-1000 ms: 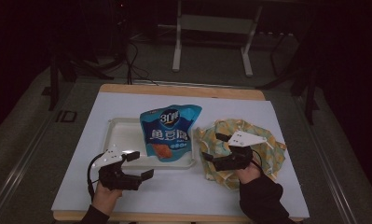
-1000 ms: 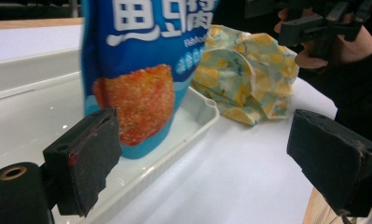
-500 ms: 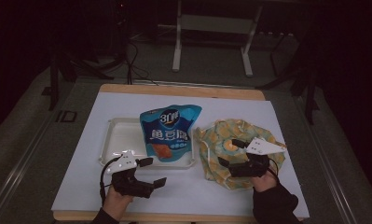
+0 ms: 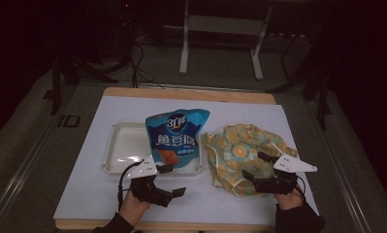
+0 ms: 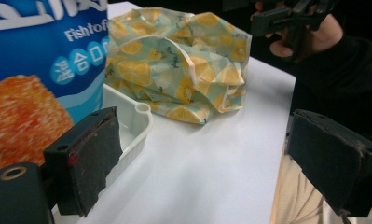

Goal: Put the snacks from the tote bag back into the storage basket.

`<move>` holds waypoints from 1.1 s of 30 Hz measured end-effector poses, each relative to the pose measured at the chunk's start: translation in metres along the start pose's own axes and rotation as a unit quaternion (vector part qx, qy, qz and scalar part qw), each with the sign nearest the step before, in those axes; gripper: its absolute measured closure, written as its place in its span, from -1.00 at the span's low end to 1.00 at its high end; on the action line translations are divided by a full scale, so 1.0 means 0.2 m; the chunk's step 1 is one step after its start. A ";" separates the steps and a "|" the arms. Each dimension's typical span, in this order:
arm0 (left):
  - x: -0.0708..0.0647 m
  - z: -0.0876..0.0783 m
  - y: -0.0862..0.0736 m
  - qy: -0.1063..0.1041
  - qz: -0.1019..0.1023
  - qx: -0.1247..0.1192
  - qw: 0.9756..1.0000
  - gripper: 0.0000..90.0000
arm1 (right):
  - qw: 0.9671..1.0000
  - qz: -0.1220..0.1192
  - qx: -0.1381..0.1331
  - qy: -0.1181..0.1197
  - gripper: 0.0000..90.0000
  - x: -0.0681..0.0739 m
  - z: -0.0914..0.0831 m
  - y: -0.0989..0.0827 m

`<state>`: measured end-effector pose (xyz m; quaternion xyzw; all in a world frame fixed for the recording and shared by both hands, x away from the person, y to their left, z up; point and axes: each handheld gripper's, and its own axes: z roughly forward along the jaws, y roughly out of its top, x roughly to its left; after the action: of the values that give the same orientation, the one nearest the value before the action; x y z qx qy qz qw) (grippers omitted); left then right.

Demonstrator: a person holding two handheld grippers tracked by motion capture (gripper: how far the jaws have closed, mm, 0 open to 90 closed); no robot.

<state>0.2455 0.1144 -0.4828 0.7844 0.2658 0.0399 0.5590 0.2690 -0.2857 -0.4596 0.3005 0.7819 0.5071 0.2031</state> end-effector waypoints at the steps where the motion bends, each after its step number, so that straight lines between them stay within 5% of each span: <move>1: 0.00 0.01 0.00 -0.004 0.000 0.001 1.000 -0.77 | 1.000 0.002 0.001 -0.001 -0.69 0.00 -0.01 -0.01; 18: 0.03 0.15 -0.03 -0.011 0.019 0.000 1.000 -0.77 | 0.999 0.018 0.001 -0.042 -0.69 -0.05 -0.13 -0.14; 21: 0.01 0.17 -0.03 -0.011 0.028 0.009 1.000 -0.92 | 0.999 0.021 0.003 -0.048 -0.69 -0.06 -0.14 -0.16; 33: -0.01 0.17 -0.06 -0.009 0.035 0.012 0.999 -0.96 | 0.998 0.024 -0.002 -0.049 -0.69 -0.07 -0.14 -0.17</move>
<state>0.2514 0.0872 -0.5062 0.8002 0.2336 0.0497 0.5501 0.2526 -0.3241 -0.4797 0.3436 0.7627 0.4976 0.2293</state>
